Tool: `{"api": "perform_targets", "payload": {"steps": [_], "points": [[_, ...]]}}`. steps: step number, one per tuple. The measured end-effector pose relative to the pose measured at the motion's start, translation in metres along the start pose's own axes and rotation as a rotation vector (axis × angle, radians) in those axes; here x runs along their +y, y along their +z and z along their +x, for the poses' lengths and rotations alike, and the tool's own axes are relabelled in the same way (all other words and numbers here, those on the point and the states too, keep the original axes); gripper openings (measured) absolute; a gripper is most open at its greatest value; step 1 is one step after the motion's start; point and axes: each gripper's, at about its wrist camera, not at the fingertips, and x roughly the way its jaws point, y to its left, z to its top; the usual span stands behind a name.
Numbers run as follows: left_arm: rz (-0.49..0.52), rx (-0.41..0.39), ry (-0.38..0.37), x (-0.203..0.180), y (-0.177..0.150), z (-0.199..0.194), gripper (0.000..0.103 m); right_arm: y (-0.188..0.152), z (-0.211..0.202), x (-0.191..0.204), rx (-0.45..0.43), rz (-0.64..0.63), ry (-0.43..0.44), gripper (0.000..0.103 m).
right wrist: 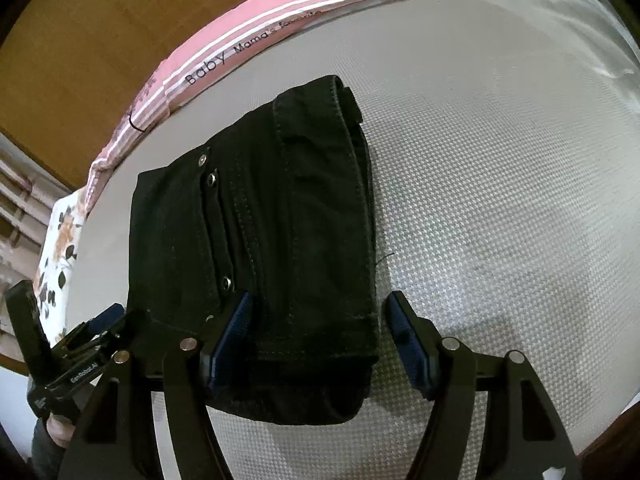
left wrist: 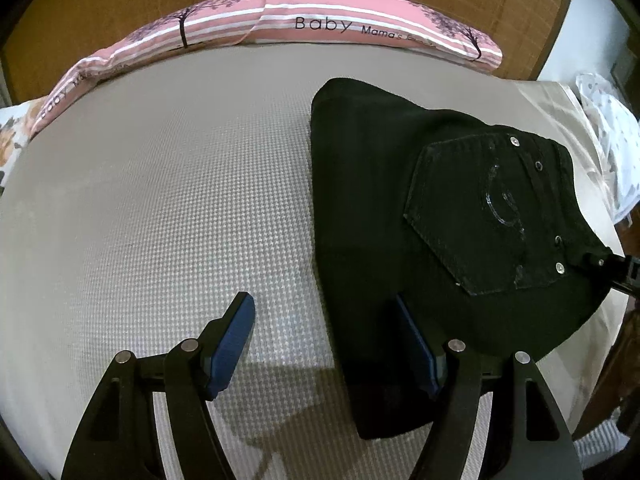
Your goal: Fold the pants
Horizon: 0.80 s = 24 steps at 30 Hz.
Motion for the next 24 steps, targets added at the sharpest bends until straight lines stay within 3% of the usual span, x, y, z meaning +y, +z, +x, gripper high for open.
{"api": "perform_targets", "payload": {"steps": [8, 24], "points": [[-0.038, 0.022, -0.036, 0.006, -0.001, -0.002, 0.072, 0.01, 0.005, 0.0, 0.032, -0.02, 0.03, 0.066], [-0.157, 0.064, -0.182, 0.039, 0.015, 0.005, 0.073, 0.033, 0.015, -0.03, 0.117, 0.044, 0.294, 0.067]]}}
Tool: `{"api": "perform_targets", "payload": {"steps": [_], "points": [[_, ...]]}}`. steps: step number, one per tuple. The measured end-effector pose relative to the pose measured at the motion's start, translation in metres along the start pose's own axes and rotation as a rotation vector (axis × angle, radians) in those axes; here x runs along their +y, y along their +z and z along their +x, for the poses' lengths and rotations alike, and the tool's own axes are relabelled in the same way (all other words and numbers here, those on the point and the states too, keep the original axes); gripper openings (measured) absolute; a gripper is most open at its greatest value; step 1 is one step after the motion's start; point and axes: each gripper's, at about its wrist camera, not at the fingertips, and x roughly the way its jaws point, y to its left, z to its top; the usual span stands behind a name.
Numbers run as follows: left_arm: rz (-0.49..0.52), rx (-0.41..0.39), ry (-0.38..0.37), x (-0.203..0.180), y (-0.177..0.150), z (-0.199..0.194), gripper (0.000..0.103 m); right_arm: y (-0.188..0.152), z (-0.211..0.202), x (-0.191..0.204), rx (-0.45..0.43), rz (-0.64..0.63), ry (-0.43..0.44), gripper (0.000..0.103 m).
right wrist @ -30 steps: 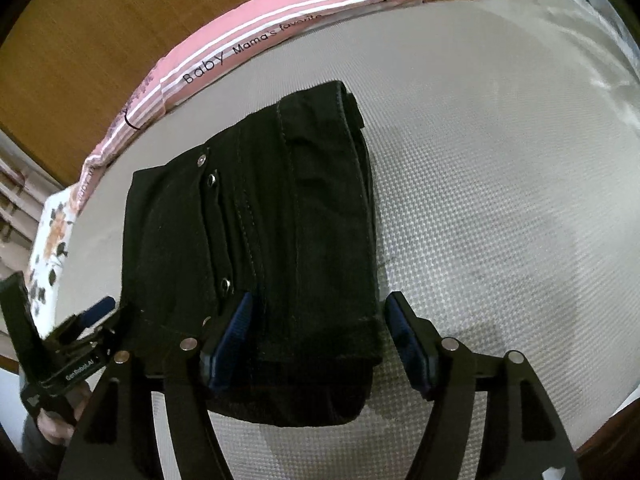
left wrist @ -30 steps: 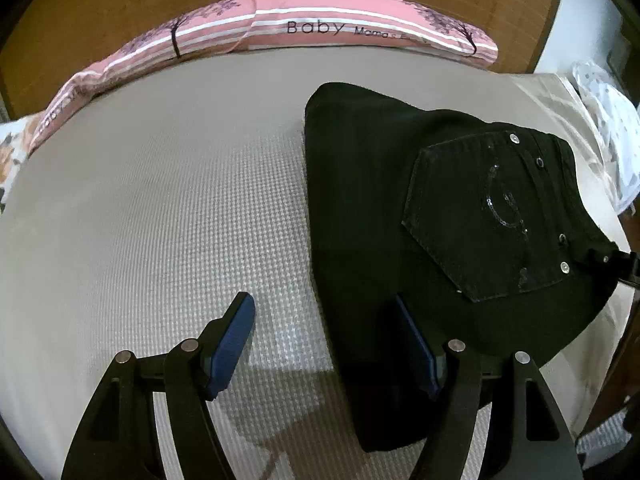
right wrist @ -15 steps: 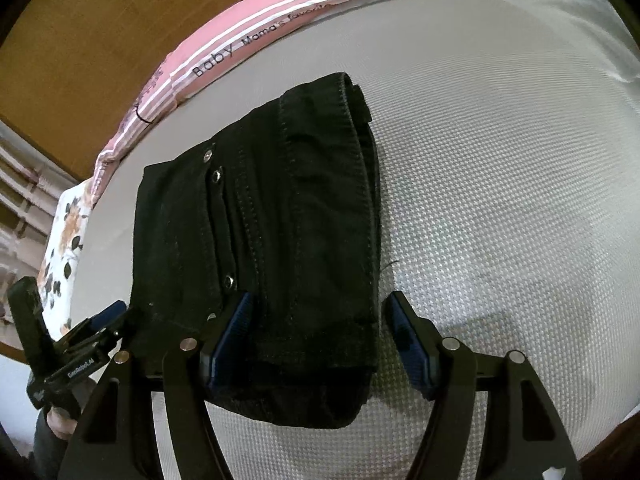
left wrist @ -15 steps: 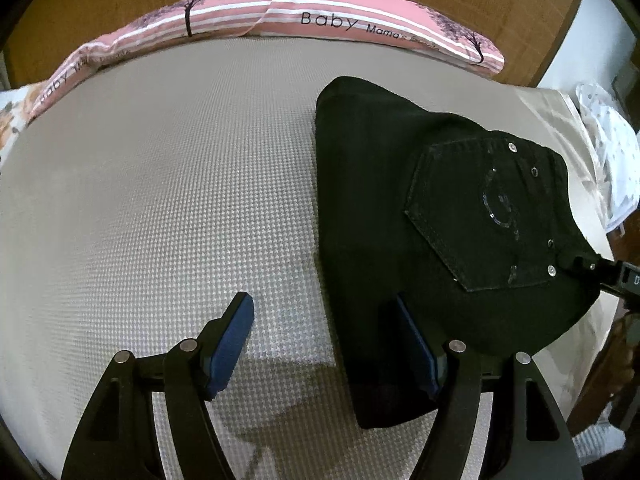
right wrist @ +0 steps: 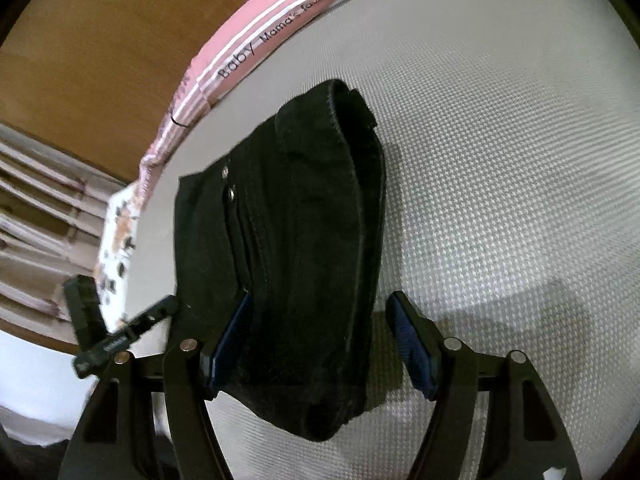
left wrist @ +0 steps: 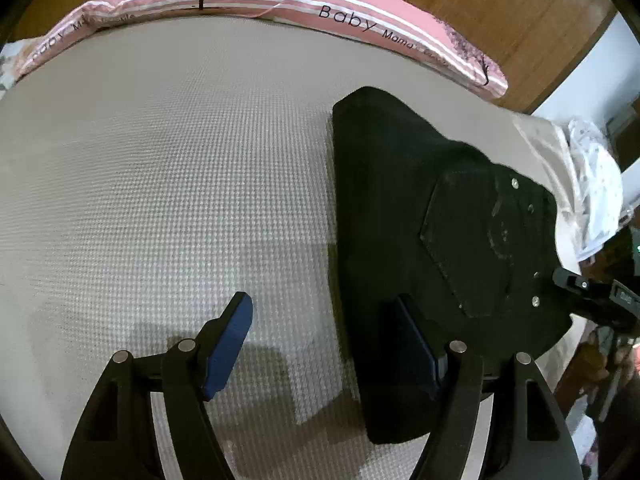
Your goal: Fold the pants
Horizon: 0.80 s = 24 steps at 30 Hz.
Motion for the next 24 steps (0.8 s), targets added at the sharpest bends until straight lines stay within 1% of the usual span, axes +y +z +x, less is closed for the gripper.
{"api": "perform_targets", "payload": {"steps": [3, 6, 10, 13, 16, 18, 19, 20, 21, 22, 24], "points": [[0.001, 0.006, -0.026, 0.001, 0.007, 0.003, 0.074, 0.004, 0.0, -0.005, 0.0, 0.0, 0.025, 0.067], [0.023, 0.017, -0.042, -0.001, 0.012, 0.007, 0.076, 0.011, 0.003, -0.005, 0.013, -0.015, 0.046, 0.067], [0.056, 0.039, -0.064, -0.007, 0.021, 0.013, 0.08, 0.019, 0.006, -0.006, 0.048, -0.037, 0.066, 0.067], [0.087, 0.047, -0.062, -0.013, 0.026, 0.018, 0.081, 0.023, 0.008, -0.005, 0.072, -0.051, 0.076, 0.067], [0.115, 0.056, -0.083, -0.02, 0.029, 0.023, 0.081, 0.025, 0.009, -0.007, 0.095, -0.059, 0.094, 0.068], [0.134, 0.075, -0.112, -0.027, 0.031, 0.028, 0.082, 0.026, 0.009, -0.007, 0.105, -0.062, 0.108, 0.069], [0.134, 0.089, -0.142, -0.03, 0.031, 0.029, 0.082, 0.027, 0.009, -0.009, 0.107, -0.06, 0.118, 0.07], [0.13, 0.112, -0.19, -0.033, 0.031, 0.031, 0.082, 0.028, 0.011, -0.008, 0.108, -0.055, 0.131, 0.071], [0.123, 0.124, -0.212, -0.036, 0.032, 0.032, 0.082, 0.029, 0.011, -0.009, 0.109, -0.051, 0.144, 0.071], [0.125, 0.125, -0.203, -0.038, 0.033, 0.034, 0.082, 0.03, 0.013, -0.01, 0.112, -0.045, 0.159, 0.071], [0.122, 0.121, -0.232, -0.037, 0.034, 0.034, 0.082, 0.032, 0.015, -0.011, 0.117, -0.03, 0.188, 0.071]]}}
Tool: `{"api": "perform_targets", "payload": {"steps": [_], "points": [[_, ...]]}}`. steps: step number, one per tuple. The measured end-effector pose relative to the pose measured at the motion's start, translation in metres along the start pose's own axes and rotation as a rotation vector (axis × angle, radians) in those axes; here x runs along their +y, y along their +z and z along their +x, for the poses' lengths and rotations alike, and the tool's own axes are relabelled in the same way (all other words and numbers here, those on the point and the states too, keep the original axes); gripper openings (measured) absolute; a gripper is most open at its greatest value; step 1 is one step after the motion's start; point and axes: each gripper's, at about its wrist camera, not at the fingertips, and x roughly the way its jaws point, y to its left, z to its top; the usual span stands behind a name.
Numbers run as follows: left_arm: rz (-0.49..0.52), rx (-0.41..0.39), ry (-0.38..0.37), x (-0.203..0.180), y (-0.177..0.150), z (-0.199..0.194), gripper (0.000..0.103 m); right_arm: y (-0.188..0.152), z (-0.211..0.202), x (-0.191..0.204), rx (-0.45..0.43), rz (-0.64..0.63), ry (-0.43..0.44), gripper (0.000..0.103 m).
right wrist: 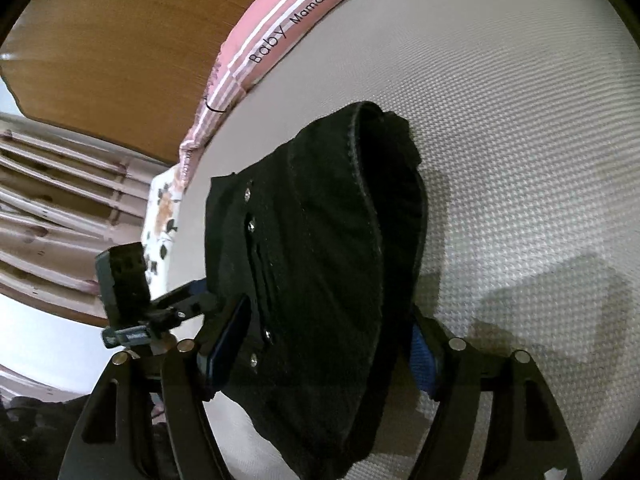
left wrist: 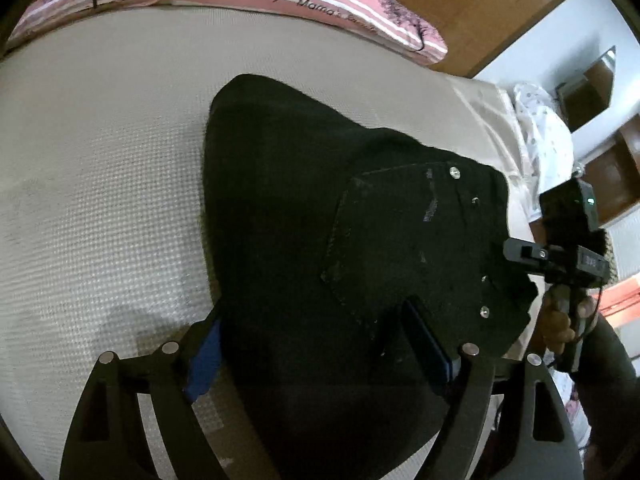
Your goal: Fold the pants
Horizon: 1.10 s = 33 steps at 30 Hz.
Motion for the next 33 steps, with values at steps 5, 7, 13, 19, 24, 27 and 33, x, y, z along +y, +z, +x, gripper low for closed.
{"api": "perform_targets", "payload": {"steps": [5, 7, 13, 19, 24, 27, 33], "points": [[-0.132, -0.02, -0.141, 0.024, 0.008, -0.003, 0.082, 0.003, 0.003, -0.004, -0.024, 0.049, 0.065, 0.07], [-0.135, -0.03, -0.135, 0.022, 0.013, -0.001, 0.082, 0.006, 0.007, -0.001, -0.05, 0.05, 0.047, 0.064], [-0.004, -0.048, 0.015, 0.0, 0.007, 0.003, 0.071, 0.005, 0.006, -0.009, -0.07, 0.082, 0.051, 0.041], [-0.048, -0.055, 0.011, 0.015, 0.005, -0.001, 0.054, 0.0, 0.002, -0.01, -0.049, 0.064, 0.075, 0.042], [-0.046, -0.064, 0.019, 0.018, 0.001, -0.003, 0.05, -0.004, 0.001, -0.01, -0.05, 0.039, 0.082, 0.039], [-0.027, -0.066, 0.064, 0.011, 0.0, -0.001, 0.048, -0.005, 0.003, -0.006, -0.075, 0.057, 0.063, 0.035], [0.003, -0.078, 0.151, -0.003, 0.0, -0.002, 0.032, -0.009, -0.001, 0.014, -0.129, 0.084, 0.019, 0.028]]}}
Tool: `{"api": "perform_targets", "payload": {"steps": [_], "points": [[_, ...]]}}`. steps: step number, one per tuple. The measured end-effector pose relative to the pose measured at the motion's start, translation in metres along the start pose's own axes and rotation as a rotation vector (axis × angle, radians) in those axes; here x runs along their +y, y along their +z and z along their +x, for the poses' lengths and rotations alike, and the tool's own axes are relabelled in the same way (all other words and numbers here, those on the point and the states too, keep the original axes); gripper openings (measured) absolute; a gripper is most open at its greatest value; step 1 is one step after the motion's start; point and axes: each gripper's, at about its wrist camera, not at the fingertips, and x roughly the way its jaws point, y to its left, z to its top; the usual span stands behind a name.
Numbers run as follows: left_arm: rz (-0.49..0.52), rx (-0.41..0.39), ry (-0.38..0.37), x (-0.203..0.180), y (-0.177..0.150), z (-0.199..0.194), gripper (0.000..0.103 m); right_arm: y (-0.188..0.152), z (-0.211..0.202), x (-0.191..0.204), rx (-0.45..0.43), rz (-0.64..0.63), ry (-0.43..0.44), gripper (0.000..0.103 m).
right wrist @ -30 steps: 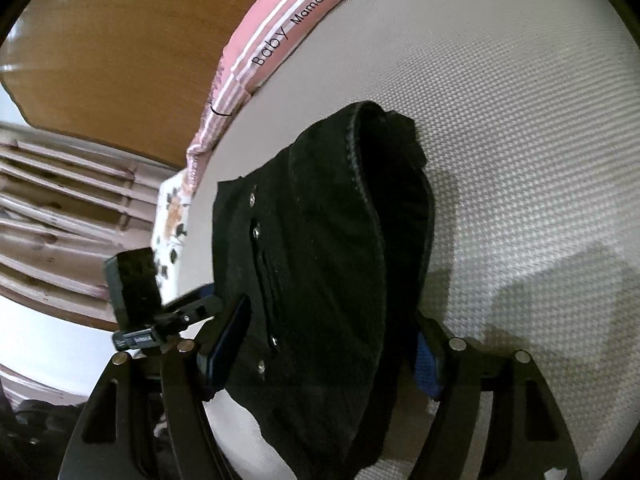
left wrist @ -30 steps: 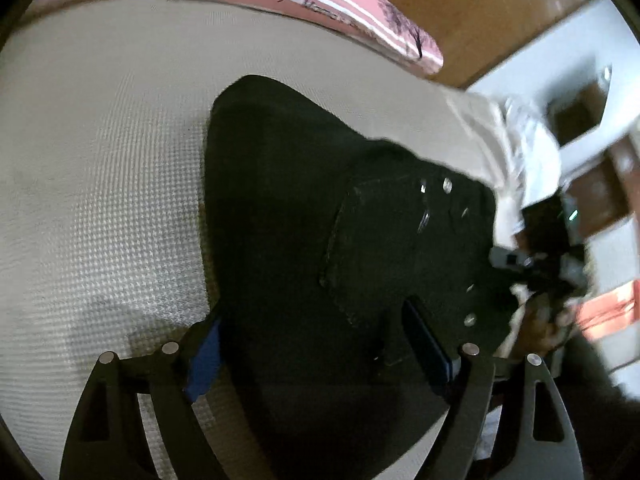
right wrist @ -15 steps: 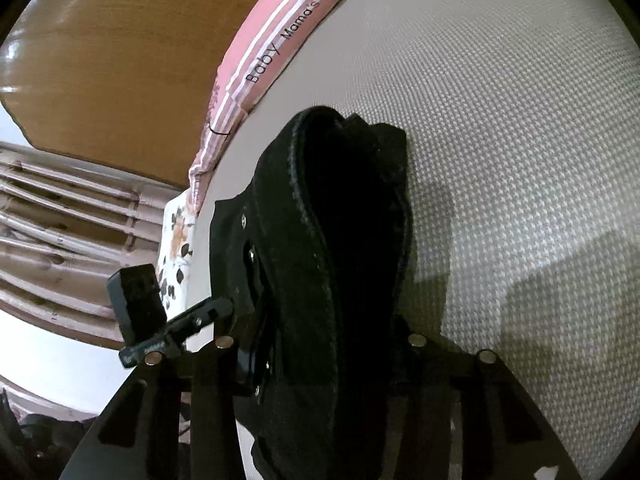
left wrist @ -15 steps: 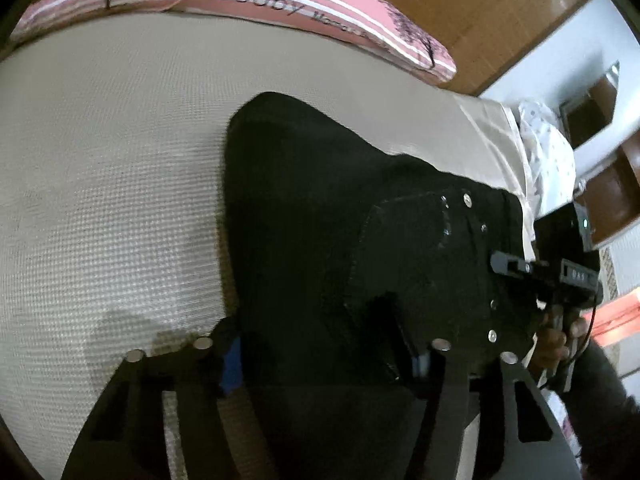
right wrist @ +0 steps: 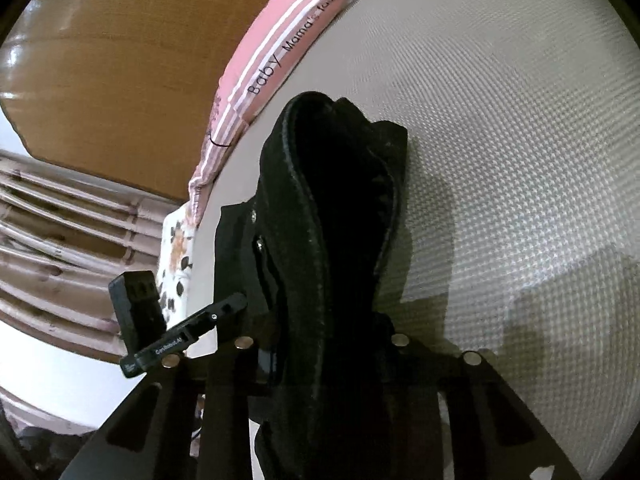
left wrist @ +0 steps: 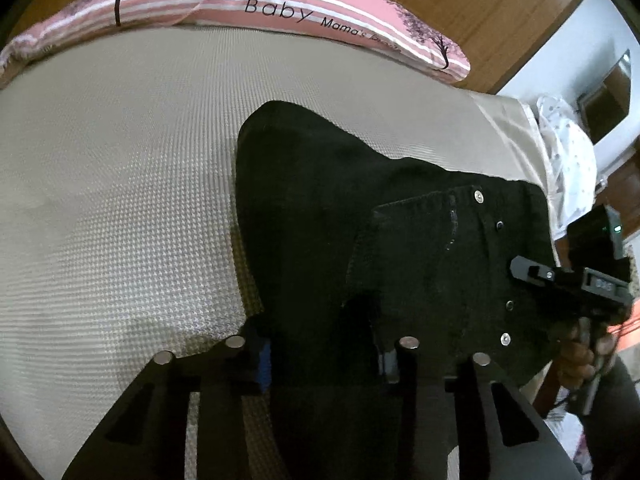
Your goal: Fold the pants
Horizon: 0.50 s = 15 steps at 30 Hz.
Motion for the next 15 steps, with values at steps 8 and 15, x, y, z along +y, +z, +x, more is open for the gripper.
{"api": "perform_targets", "payload": {"steps": [8, 15], "points": [[0.045, -0.031, 0.056, -0.016, 0.0, -0.014, 0.016, -0.006, 0.0, 0.031, -0.046, 0.003, -0.054, 0.024], [0.04, -0.059, 0.065, -0.013, -0.005, -0.033, 0.014, -0.013, 0.003, 0.059, -0.051, -0.015, -0.049, 0.023]]}}
